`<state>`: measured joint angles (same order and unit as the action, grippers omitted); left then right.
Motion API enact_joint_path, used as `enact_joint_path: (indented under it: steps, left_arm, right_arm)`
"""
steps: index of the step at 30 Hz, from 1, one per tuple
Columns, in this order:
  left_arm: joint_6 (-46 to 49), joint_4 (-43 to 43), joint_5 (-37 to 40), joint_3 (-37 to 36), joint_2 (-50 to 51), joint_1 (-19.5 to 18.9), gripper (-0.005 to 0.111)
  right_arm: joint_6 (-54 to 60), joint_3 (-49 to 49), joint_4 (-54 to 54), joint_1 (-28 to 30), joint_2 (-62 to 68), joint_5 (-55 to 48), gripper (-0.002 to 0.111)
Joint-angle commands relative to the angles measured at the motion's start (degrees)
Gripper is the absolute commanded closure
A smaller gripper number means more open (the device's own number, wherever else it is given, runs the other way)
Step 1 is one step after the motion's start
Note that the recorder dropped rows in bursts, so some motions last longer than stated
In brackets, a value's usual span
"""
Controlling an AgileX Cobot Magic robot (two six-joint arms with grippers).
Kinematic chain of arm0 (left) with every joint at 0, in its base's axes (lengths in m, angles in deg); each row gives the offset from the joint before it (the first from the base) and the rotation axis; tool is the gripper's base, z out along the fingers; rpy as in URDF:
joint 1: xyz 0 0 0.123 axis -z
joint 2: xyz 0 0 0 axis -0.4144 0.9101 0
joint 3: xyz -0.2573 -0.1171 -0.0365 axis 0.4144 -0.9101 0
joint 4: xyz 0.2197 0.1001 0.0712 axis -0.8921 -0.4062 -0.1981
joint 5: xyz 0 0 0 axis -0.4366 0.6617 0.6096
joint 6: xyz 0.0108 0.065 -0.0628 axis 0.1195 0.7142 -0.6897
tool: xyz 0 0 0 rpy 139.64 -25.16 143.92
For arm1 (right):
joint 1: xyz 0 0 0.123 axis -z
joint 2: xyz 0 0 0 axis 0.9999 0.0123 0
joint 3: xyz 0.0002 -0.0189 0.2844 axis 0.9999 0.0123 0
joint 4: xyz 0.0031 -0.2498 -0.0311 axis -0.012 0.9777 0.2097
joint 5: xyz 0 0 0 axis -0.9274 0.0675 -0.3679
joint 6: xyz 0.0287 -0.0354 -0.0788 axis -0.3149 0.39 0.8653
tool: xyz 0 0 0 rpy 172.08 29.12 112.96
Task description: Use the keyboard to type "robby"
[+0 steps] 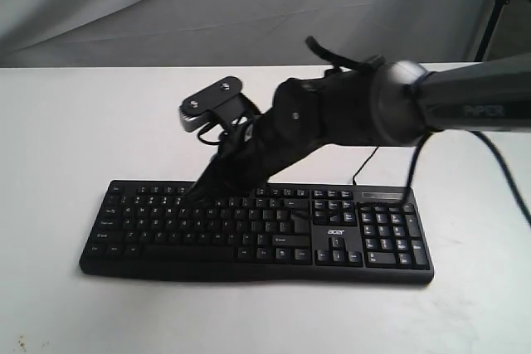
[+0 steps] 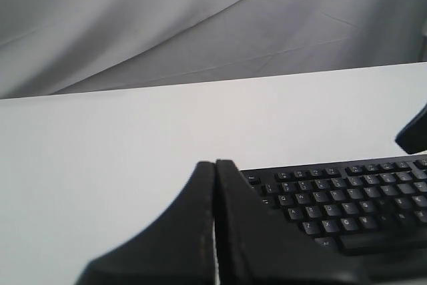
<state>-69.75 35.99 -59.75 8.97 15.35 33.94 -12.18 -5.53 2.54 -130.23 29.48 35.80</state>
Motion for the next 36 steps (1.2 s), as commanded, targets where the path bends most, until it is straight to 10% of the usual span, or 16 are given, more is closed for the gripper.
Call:
enact_joint_path:
  steps: [1,36]
  left_arm:
    - [-0.2,-0.3,-0.4,-0.2,-0.2,0.4,0.107]
    - [-0.2,-0.3,-0.4,-0.2,-0.2,0.4,0.107]
  right_arm:
    - [-0.7,4.7,0.9,1.8,-1.8,1.9,0.108]
    - [-0.7,2.0,2.1,0.3,-0.2,-1.1,0.108]
